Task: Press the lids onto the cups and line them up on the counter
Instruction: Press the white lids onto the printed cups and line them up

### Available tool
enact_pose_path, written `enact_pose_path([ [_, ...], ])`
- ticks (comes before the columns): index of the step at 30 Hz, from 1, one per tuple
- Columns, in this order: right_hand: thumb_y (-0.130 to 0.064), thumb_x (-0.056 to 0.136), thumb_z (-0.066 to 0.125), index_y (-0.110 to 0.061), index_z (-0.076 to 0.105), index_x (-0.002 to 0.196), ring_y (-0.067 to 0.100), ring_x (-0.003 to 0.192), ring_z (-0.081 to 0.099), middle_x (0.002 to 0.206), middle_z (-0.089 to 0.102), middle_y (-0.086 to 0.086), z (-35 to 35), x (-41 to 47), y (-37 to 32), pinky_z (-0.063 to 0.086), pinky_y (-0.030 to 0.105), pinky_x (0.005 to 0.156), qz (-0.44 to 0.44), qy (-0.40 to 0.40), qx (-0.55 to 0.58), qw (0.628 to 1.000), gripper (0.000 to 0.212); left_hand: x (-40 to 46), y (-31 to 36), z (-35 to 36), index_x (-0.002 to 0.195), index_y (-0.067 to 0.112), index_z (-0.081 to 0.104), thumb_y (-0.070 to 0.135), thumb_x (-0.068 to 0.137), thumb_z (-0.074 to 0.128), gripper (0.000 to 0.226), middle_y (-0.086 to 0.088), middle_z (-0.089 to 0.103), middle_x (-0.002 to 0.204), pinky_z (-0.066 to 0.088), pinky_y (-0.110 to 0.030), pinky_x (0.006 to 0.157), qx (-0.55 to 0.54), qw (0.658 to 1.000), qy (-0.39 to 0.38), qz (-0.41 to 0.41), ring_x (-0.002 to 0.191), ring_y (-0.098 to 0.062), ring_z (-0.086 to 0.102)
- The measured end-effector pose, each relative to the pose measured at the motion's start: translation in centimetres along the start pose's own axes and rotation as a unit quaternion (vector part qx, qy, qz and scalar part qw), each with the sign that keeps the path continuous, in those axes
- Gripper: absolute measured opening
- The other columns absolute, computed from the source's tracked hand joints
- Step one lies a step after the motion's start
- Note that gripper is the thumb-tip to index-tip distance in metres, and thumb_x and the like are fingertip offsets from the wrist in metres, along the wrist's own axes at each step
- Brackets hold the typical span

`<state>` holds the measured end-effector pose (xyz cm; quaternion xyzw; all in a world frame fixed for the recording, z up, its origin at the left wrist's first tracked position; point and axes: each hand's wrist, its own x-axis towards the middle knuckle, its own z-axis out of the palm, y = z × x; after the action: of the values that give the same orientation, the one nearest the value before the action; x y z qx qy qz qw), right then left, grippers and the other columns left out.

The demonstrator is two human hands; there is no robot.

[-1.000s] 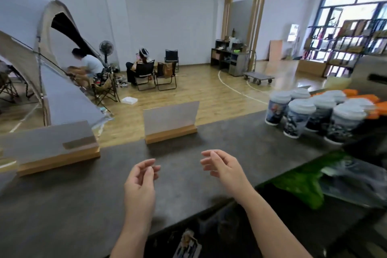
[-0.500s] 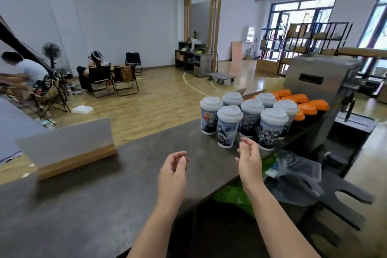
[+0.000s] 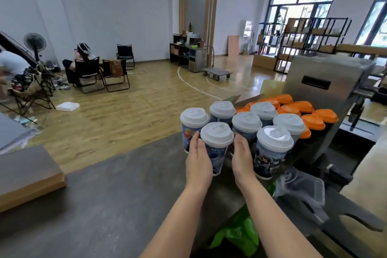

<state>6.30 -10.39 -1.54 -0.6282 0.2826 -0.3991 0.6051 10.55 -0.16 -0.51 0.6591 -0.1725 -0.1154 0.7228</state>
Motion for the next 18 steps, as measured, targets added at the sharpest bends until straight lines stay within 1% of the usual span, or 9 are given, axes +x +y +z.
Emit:
enact_pose_path([
  [2,-0.037,0.102,0.039,-0.023,0.056,0.128,-0.002,0.111,0.053,0.127,0.059,-0.007,0.2,-0.6,-0.3,0.044,0.024,0.095,-0.012,-0.017,0.014,1.0,0.033,-0.3,0.0,0.2,0.146,0.031,0.043,0.038,0.106,0.033,0.042,0.009,0.049,0.147,0.036,-0.037,0.114,0.009,1.0,0.008,0.015,0.135,-0.009,0.044],
  [4,-0.037,0.103,0.039,-0.03,0.057,0.122,-0.006,0.111,0.052,0.124,0.059,-0.01,0.9,-1.9,-0.5,0.041,0.016,0.09,-0.041,-0.054,0.01,0.998,0.027,-1.0,0.3,-0.7,0.147,0.031,0.041,0.039,0.106,0.033,0.043,0.011,0.048,0.148,0.036,-0.036,0.114,0.016,0.999,0.022,0.035,0.135,-0.007,0.044],
  [7,-0.057,0.092,0.04,-0.032,0.058,0.112,0.005,0.113,0.055,0.119,0.061,-0.006,3.0,-4.9,-1.5,0.043,0.024,0.095,-0.083,-0.107,0.023,0.991,0.037,-2.5,1.3,-3.6,0.144,0.032,0.046,0.049,0.101,0.033,0.047,0.011,0.055,0.142,0.039,-0.039,0.113,-0.006,0.997,0.065,0.047,0.131,-0.007,0.049],
  [10,-0.047,0.098,0.043,-0.021,0.055,0.105,0.0,0.095,0.06,0.105,0.062,-0.003,5.8,-8.1,-3.2,0.047,0.015,0.079,-0.079,-0.178,0.078,0.978,0.03,-4.6,2.7,-7.6,0.128,0.032,0.059,0.064,0.086,0.037,0.058,0.009,0.068,0.122,0.046,-0.044,0.105,-0.047,0.991,0.114,0.057,0.119,-0.013,0.06],
  [12,-0.039,0.101,0.044,-0.015,0.052,0.108,-0.006,0.086,0.061,0.101,0.062,-0.004,8.1,-10.2,-3.7,0.048,0.013,0.073,-0.058,-0.248,0.117,0.96,0.025,-6.0,3.6,-10.4,0.12,0.034,0.062,0.061,0.086,0.039,0.049,0.011,0.071,0.112,0.05,-0.038,0.098,-0.043,0.984,0.154,0.076,0.112,-0.014,0.064],
  [13,-0.044,0.098,0.047,-0.016,0.051,0.111,-0.004,0.088,0.062,0.102,0.062,-0.004,9.2,-11.4,-3.8,0.049,0.017,0.074,-0.047,-0.286,0.128,0.949,0.031,-6.8,4.0,-11.9,0.116,0.035,0.063,0.057,0.089,0.04,0.042,0.011,0.071,0.109,0.052,-0.034,0.095,-0.046,0.979,0.18,0.086,0.109,-0.014,0.065],
  [15,-0.052,0.092,0.049,-0.02,0.049,0.118,0.002,0.096,0.063,0.109,0.063,-0.005,11.2,-13.8,-3.7,0.05,0.02,0.078,-0.041,-0.362,0.13,0.922,0.042,-7.9,4.5,-15.1,0.115,0.03,0.065,0.047,0.098,0.039,0.035,0.002,0.072,0.111,0.053,-0.037,0.094,-0.075,0.968,0.225,0.082,0.109,-0.02,0.066],
  [17,-0.044,0.094,0.047,-0.025,0.049,0.122,-0.001,0.102,0.062,0.115,0.062,-0.007,13.0,-16.4,-3.4,0.049,0.017,0.081,-0.049,-0.416,0.141,0.897,0.034,-9.1,4.6,-18.2,0.116,0.02,0.065,0.037,0.101,0.037,0.036,-0.012,0.071,0.112,0.055,-0.041,0.089,-0.091,0.96,0.256,0.06,0.107,-0.029,0.066],
  [18,-0.042,0.092,0.047,-0.029,0.05,0.12,-0.001,0.105,0.062,0.117,0.061,-0.007,13.8,-17.6,-3.2,0.049,0.017,0.084,-0.057,-0.431,0.139,0.89,0.031,-9.7,4.5,-19.7,0.112,0.019,0.065,0.035,0.1,0.037,0.034,-0.013,0.071,0.109,0.056,-0.04,0.085,-0.078,0.956,0.277,0.061,0.105,-0.03,0.067],
])
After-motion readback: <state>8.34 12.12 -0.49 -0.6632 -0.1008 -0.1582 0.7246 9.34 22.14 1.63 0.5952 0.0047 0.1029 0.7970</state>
